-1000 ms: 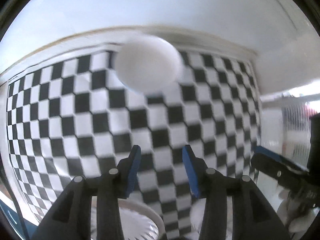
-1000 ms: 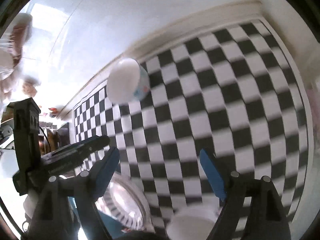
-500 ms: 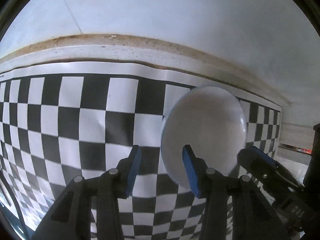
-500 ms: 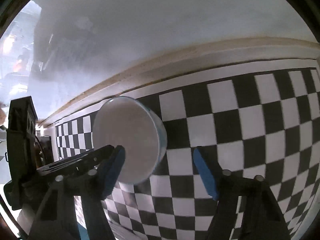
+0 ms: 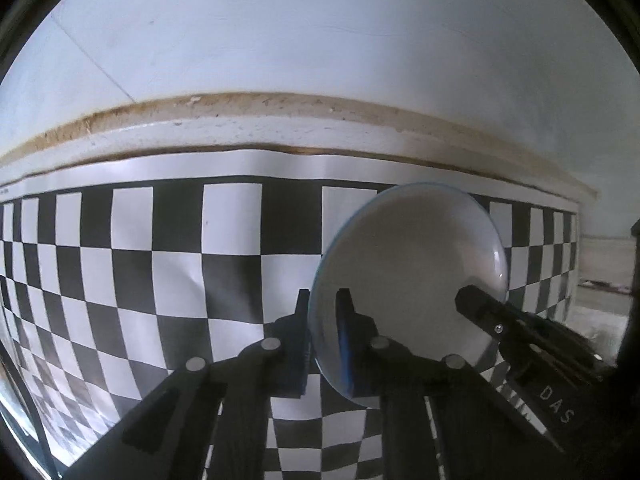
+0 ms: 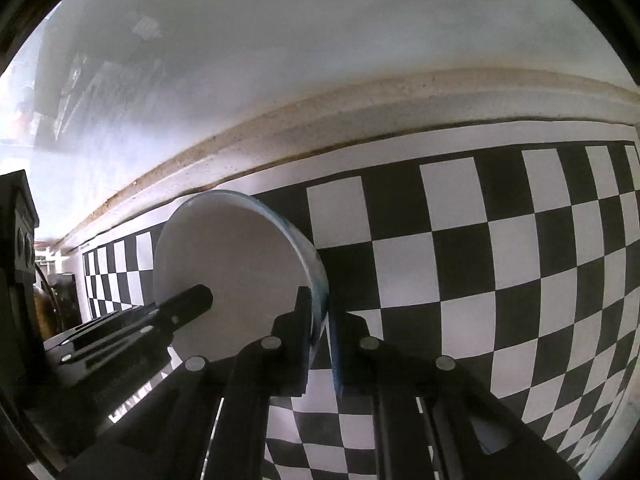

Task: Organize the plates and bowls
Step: 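Carry the plain white bowl with both grippers and nest it into the bowl stack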

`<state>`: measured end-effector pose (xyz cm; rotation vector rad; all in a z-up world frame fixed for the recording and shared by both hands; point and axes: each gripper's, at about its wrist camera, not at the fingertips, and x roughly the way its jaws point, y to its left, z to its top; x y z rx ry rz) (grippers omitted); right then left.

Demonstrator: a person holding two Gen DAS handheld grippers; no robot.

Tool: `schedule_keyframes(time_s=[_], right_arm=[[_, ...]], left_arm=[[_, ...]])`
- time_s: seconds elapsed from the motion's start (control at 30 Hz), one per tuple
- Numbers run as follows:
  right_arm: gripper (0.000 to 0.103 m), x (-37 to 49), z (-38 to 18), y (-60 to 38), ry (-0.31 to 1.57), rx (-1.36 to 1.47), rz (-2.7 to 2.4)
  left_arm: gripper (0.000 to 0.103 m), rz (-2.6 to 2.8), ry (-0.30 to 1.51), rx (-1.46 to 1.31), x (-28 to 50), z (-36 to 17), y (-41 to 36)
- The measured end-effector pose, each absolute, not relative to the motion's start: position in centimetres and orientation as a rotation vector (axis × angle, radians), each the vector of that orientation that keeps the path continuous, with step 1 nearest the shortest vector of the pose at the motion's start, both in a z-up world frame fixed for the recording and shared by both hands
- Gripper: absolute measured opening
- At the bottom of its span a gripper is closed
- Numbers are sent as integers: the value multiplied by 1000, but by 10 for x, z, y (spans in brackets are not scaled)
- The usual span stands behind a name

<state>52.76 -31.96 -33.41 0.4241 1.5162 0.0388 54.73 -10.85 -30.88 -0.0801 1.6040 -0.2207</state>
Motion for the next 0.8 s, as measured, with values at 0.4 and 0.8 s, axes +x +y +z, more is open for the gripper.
schedule_keyframes(time_s=[0.4, 0.8], right_arm=[[9, 504, -296, -315, 1461, 428, 56], [9, 420, -244, -332, 1402, 431, 31]], left_arm=[[10, -256, 1569, -79, 514, -278, -115], [10, -331, 1523, -13, 449, -232, -134]])
